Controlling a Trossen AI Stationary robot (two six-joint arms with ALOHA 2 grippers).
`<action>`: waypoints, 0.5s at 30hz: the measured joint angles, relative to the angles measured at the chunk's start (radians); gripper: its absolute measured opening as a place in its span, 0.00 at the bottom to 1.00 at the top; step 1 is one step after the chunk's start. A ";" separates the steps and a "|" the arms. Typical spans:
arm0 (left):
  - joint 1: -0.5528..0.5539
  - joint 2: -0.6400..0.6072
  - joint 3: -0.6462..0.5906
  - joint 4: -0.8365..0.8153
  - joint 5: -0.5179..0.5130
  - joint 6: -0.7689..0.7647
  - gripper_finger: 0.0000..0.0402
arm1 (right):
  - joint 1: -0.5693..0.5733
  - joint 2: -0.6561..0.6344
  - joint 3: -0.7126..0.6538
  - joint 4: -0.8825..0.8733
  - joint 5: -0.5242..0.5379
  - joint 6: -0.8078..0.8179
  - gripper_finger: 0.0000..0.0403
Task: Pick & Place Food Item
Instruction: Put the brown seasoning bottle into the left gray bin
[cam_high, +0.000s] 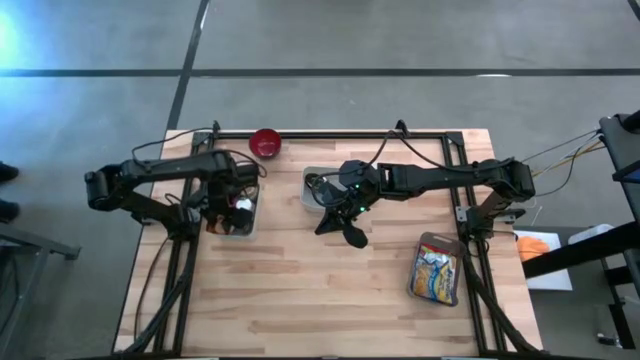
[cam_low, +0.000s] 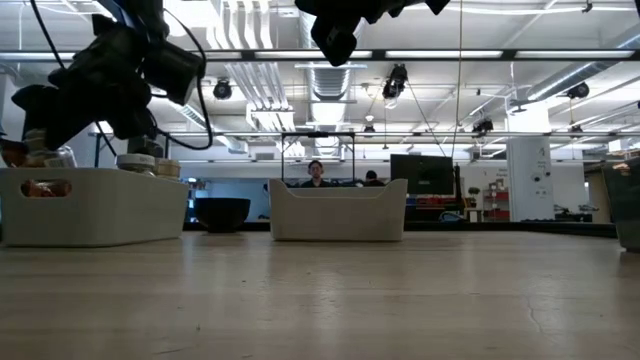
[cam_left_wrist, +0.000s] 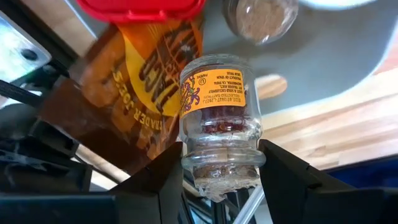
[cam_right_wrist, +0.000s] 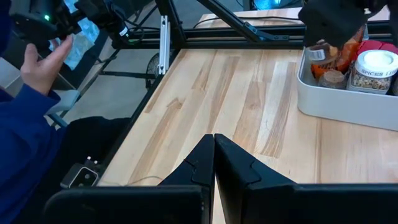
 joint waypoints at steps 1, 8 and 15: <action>0.000 0.000 -0.006 0.000 0.006 0.003 0.42 | 0.000 0.000 0.000 0.000 0.000 0.000 0.02; 0.000 0.000 -0.041 0.035 0.014 0.014 0.42 | 0.000 0.000 0.000 0.000 0.000 0.000 0.02; -0.001 0.008 -0.042 0.050 -0.005 0.017 0.42 | 0.000 0.000 0.000 0.000 0.000 0.000 0.02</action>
